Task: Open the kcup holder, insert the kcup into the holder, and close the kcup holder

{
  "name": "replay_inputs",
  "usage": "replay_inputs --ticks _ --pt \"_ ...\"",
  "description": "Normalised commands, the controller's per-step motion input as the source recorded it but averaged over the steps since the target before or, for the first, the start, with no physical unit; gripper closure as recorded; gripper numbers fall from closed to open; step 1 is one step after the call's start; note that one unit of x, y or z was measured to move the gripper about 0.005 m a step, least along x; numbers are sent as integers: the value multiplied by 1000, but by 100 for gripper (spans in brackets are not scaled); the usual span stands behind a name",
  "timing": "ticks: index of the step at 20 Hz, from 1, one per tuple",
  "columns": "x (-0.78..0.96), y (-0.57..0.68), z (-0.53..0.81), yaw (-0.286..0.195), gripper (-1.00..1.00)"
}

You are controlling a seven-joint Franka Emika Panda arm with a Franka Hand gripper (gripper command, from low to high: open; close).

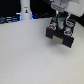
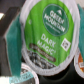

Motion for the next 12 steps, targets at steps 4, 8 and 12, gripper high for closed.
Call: replay_inputs --ticks 4,8,12 --pt "115 130 -171 21 100" --pt "152 153 -97 24 100" --pt "154 164 13 40 -100"
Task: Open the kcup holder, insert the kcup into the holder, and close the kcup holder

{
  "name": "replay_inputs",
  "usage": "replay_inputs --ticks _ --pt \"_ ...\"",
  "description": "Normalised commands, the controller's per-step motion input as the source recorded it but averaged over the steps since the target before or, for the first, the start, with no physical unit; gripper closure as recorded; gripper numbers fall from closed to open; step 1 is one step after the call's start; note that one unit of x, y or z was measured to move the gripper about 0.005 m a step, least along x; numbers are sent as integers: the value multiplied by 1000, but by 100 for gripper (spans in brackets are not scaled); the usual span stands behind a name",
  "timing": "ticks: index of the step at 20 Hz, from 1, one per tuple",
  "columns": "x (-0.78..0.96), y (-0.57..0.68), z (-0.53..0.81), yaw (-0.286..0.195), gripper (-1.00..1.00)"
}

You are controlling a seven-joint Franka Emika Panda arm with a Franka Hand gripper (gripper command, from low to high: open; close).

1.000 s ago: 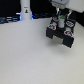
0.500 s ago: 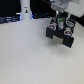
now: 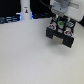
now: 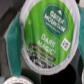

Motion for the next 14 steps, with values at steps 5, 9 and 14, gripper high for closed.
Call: replay_inputs --ticks 5,9,14 --pt "145 73 212 74 -100" --pt "182 9 309 76 -100" --pt "260 -93 406 60 -100"
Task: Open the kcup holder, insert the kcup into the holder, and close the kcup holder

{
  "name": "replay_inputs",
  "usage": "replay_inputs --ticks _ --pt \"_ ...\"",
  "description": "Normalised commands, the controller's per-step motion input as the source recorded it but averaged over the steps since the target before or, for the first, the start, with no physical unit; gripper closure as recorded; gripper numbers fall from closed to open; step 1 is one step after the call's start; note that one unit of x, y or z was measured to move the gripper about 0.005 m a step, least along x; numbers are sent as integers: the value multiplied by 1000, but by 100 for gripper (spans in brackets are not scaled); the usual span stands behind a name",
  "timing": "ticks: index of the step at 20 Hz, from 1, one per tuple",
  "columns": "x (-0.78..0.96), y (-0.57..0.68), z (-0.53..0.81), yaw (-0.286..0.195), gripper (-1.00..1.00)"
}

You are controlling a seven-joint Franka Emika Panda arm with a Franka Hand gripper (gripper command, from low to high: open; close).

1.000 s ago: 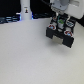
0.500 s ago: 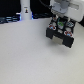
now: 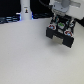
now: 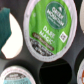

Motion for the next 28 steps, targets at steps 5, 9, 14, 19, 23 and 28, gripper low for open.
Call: replay_inputs --ticks 5,9,14,19,23,28 --pt "456 -329 456 38 -100" --pt "546 -402 453 38 -100" --pt "621 -436 338 27 -100" --pt "693 -440 187 16 -100" --pt "722 -398 53 17 -100" --pt "724 -253 0 46 -100"
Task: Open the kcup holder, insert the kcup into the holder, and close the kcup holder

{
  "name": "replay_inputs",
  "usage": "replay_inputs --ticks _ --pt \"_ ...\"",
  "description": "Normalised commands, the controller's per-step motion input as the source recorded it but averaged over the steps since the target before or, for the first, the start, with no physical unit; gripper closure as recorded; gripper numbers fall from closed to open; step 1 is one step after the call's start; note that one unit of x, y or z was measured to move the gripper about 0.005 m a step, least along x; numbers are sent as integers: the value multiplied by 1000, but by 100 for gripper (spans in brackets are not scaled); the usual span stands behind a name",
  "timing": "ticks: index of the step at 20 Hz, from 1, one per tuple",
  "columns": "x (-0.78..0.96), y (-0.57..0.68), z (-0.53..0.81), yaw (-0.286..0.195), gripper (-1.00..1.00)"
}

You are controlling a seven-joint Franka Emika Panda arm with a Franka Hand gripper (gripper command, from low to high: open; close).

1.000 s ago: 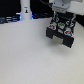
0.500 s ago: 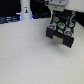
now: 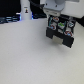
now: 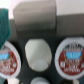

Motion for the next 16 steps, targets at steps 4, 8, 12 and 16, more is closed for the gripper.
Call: replay_inputs --ticks 4,8,12,16 --pt "800 -16 -16 50 -100" --pt "671 277 -26 102 -100" --pt "331 246 -114 215 -100" --pt "103 154 -144 251 -100"
